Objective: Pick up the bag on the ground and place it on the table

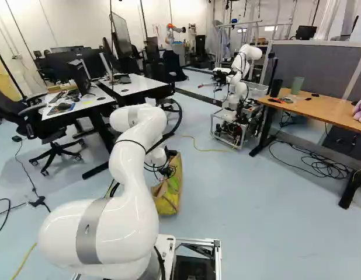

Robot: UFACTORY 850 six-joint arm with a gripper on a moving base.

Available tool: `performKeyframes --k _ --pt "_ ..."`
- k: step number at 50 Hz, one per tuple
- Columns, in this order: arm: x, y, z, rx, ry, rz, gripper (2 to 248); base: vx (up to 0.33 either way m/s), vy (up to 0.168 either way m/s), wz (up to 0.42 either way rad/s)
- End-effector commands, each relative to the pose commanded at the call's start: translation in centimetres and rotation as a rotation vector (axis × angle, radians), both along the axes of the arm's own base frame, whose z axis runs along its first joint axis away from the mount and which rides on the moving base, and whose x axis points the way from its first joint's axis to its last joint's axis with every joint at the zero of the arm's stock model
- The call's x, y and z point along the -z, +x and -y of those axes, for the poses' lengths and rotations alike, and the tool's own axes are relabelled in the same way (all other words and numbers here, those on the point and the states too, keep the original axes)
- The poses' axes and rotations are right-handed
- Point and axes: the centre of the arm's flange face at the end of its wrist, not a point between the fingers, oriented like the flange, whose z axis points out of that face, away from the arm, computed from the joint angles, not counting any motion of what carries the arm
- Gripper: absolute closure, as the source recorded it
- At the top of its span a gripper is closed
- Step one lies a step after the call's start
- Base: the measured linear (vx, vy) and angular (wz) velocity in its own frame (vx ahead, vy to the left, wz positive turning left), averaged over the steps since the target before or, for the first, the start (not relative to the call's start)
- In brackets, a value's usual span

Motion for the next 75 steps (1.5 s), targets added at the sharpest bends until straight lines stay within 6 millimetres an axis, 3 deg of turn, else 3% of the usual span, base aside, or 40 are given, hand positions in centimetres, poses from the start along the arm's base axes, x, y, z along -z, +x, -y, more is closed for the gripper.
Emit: performKeyframes --k 75 --pt "-10.9 -1.8 0.2 -0.064 -0.019 -0.065 228 0.0 0.0 0.0"
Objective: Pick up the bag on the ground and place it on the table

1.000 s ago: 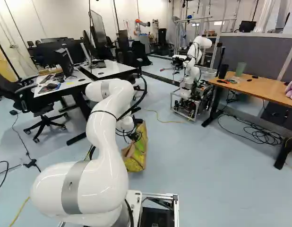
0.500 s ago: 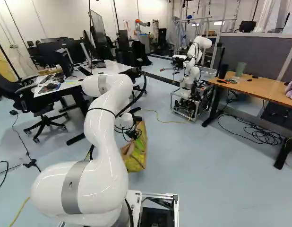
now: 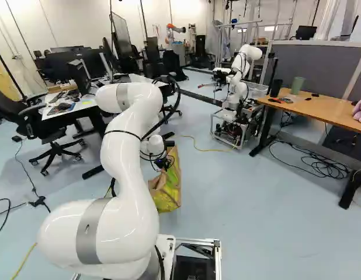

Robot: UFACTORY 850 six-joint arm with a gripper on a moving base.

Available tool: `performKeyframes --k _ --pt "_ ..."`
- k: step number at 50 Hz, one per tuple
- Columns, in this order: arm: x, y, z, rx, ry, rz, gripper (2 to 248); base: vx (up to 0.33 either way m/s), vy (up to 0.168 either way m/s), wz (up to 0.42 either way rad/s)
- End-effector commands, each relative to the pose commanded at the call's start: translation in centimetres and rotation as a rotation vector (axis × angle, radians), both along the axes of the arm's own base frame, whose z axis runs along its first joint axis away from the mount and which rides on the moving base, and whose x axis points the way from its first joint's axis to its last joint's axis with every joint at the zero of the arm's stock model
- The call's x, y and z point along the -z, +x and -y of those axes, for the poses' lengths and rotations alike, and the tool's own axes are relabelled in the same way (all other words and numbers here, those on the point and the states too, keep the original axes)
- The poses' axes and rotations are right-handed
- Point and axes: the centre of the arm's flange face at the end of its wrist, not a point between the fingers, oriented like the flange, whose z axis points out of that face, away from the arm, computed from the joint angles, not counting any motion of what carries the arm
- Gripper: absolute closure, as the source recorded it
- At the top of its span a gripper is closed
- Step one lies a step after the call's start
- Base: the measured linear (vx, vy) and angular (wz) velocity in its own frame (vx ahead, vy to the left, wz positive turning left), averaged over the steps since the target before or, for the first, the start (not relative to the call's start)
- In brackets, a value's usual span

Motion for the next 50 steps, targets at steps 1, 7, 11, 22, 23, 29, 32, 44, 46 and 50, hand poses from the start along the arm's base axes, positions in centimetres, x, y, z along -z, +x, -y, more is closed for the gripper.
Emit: performKeyframes --k 1,7,11,22,23,29,32,44,46,50 --pt "-0.1 0.0 0.0 -0.002 -0.001 -0.002 228 0.0 0.0 0.0" --pt "-1.0 -0.3 0.1 -0.01 -0.005 -0.014 228 0.0 0.0 0.0" --pt "-1.6 -0.5 0.2 -0.012 -0.007 -0.023 228 0.0 0.0 0.0" --pt "-3.2 -1.0 0.5 -0.01 -0.013 -0.051 228 0.0 0.0 0.0" --pt "-3.3 -1.1 0.5 -0.009 -0.014 -0.053 228 0.0 0.0 0.0" --pt "-4.2 -1.4 0.7 -0.007 -0.017 -0.068 228 0.0 0.0 0.0" --pt "-4.6 -1.5 0.8 -0.006 -0.018 -0.075 228 0.0 0.0 0.0" --pt "-6.4 -2.1 1.2 -0.001 -0.023 -0.098 228 0.0 0.0 0.0" --pt "-6.6 -2.1 1.2 0.0 -0.024 -0.101 228 0.0 0.0 0.0" --pt "-7.2 -2.3 1.4 0.002 -0.024 -0.104 228 0.0 0.0 0.0"
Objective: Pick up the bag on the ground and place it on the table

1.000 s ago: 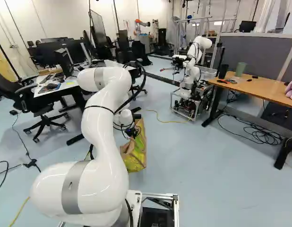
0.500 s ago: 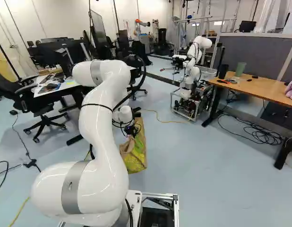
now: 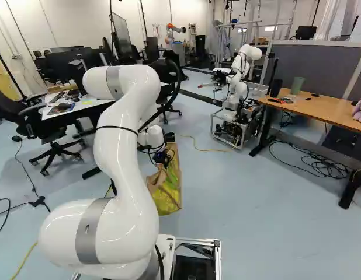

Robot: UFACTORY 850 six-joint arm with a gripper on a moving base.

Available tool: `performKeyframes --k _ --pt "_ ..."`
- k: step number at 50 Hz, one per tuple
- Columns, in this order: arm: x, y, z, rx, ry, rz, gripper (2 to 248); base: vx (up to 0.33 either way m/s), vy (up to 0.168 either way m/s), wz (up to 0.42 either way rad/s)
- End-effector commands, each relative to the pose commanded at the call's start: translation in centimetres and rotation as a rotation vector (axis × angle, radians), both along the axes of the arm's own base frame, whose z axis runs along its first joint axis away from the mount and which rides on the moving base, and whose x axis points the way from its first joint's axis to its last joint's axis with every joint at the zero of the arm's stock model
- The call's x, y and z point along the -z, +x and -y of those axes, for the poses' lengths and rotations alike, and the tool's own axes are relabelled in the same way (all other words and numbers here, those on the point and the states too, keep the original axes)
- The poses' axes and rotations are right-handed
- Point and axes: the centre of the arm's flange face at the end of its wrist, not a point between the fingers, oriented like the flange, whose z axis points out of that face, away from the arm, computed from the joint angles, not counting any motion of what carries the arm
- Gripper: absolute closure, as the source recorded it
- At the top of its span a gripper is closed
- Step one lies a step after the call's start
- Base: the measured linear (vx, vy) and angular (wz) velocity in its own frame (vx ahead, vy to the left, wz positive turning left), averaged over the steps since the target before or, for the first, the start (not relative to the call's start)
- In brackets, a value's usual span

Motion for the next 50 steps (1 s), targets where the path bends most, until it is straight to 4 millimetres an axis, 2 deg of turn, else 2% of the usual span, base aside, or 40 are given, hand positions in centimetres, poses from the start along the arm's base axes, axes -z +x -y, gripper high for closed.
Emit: performKeyframes --k 50 --pt "-7.4 -0.3 2.1 0.036 0.01 0.077 228 0.0 0.0 0.0"
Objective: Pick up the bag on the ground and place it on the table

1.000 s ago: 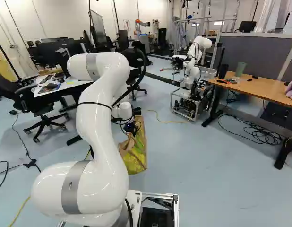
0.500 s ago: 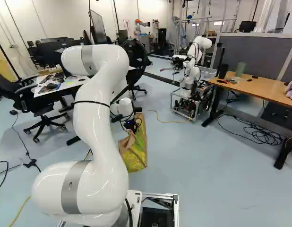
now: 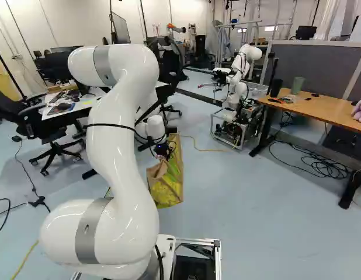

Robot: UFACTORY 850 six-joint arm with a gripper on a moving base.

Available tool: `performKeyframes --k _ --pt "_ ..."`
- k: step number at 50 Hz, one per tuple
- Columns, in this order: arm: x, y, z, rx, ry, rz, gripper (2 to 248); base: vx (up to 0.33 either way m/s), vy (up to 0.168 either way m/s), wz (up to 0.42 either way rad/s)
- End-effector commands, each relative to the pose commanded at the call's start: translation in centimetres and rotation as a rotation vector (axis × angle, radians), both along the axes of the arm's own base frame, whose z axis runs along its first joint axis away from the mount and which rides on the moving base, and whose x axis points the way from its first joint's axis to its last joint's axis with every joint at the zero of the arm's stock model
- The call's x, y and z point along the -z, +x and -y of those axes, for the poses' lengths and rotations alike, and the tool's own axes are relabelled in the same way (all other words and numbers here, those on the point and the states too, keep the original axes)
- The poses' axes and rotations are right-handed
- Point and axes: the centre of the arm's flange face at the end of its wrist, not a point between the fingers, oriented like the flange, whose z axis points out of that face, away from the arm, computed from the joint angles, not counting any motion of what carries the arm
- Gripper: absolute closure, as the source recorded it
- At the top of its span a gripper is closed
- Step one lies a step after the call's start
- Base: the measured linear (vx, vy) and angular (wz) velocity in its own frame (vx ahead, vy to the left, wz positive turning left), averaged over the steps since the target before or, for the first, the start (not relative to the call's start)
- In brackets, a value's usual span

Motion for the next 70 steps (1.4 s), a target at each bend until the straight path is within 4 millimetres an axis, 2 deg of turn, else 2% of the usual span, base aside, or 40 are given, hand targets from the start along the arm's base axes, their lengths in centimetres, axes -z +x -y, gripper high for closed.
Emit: performKeyframes --k 70 --pt "-9.9 -1.4 3.3 0.057 0.009 0.11 228 0.0 0.0 0.0"
